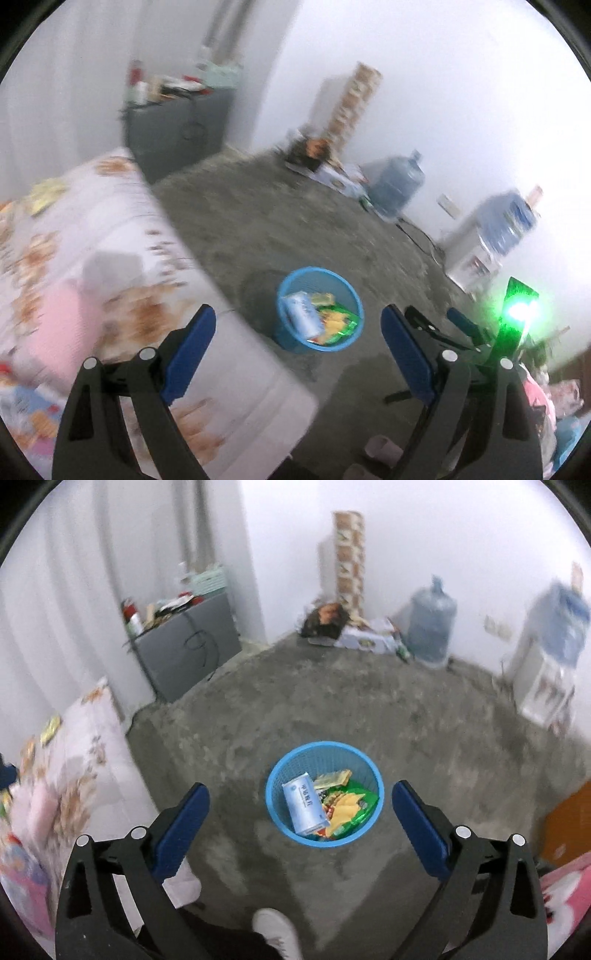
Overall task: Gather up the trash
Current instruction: 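Move both open grippers back to the table toward the pink snack bag and sponge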
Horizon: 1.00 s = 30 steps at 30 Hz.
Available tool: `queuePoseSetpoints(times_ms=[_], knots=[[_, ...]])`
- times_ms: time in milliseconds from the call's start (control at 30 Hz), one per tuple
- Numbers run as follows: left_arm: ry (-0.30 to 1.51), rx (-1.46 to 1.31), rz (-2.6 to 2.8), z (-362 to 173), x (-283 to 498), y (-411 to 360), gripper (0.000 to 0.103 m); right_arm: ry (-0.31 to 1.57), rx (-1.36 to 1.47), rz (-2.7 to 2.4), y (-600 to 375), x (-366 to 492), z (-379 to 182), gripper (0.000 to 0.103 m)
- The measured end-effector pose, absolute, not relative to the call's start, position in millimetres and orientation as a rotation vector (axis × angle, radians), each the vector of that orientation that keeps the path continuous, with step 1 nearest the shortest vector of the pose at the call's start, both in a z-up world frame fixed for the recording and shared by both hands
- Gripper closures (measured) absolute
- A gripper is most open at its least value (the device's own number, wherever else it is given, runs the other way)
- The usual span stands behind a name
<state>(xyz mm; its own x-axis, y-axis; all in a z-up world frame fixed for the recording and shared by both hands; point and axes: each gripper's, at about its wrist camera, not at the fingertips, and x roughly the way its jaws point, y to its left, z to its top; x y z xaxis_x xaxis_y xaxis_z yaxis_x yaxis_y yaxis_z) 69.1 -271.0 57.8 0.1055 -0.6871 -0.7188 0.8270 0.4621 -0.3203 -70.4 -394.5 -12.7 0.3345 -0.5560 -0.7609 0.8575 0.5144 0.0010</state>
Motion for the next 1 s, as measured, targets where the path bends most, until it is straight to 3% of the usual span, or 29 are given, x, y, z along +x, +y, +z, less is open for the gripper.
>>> queuePoseSetpoints(times_ms=[167,333,667,1000], knots=[[0.851,0.114,-0.967,76,88,-182,0.014,0.827,0.194,-0.955,-354,-42,0,0.008],[0.8,0.056,-0.815,84,98,-100,0.014,0.818,0.145,-0.839,-328,-27,10,0.008],[0.759,-0.043,-0.622,75,92,13,0.014,0.729,0.289,-0.565,-289,7,24,0.008],[0.75,-0.047,-0.593,60,77,51,0.014,0.882,0.527,-0.312,-268,69,-3,0.008]])
